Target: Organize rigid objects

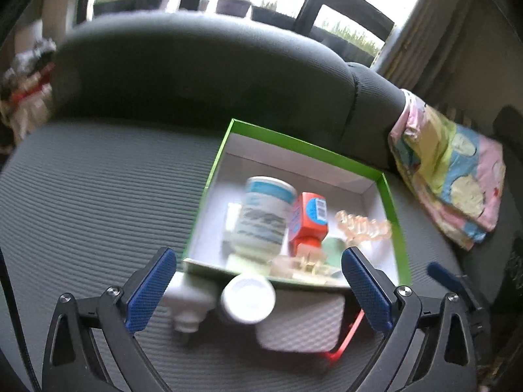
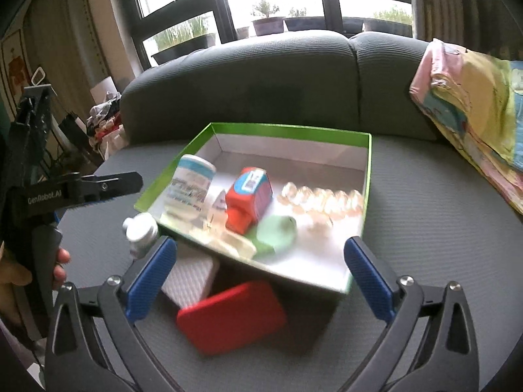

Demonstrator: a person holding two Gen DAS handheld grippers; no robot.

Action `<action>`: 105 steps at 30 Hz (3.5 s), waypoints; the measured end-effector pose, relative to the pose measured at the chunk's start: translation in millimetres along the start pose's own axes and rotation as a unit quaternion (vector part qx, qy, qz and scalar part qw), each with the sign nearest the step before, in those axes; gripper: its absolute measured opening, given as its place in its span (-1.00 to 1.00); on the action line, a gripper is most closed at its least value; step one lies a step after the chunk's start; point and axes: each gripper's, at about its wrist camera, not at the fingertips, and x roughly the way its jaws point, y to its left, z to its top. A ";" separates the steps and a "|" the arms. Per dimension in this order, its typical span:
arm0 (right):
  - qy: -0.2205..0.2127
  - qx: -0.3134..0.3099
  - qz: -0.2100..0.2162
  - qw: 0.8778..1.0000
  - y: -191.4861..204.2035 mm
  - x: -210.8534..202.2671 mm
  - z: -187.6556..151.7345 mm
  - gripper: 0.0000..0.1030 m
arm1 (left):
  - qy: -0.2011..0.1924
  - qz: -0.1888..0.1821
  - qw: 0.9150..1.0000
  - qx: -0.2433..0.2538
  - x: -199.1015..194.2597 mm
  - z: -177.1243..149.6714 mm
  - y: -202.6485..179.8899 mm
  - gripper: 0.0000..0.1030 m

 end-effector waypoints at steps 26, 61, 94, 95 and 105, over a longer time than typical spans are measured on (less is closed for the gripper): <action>-0.004 -0.004 0.002 1.000 17.5 -64.0 -73.2 0.98 | -0.070 0.045 0.991 0.106 -76.8 -92.5 -57.8 0.97; 0.048 0.002 0.023 0.999 5.8 -16.7 -93.3 0.98 | -0.051 0.084 0.987 0.129 -32.8 -106.7 -57.6 0.97; 0.100 -0.077 0.118 0.985 8.1 55.9 -80.7 0.97 | 0.041 -0.144 0.988 0.029 25.4 -111.7 -53.2 0.97; 0.098 -0.080 0.123 0.984 9.5 56.6 -79.9 0.96 | 0.045 -0.148 0.988 0.022 27.7 -111.6 -51.8 0.94; 0.082 -0.112 0.111 0.984 21.3 58.5 -78.0 0.91 | 0.056 -0.154 0.986 0.010 38.3 -112.6 -48.4 0.52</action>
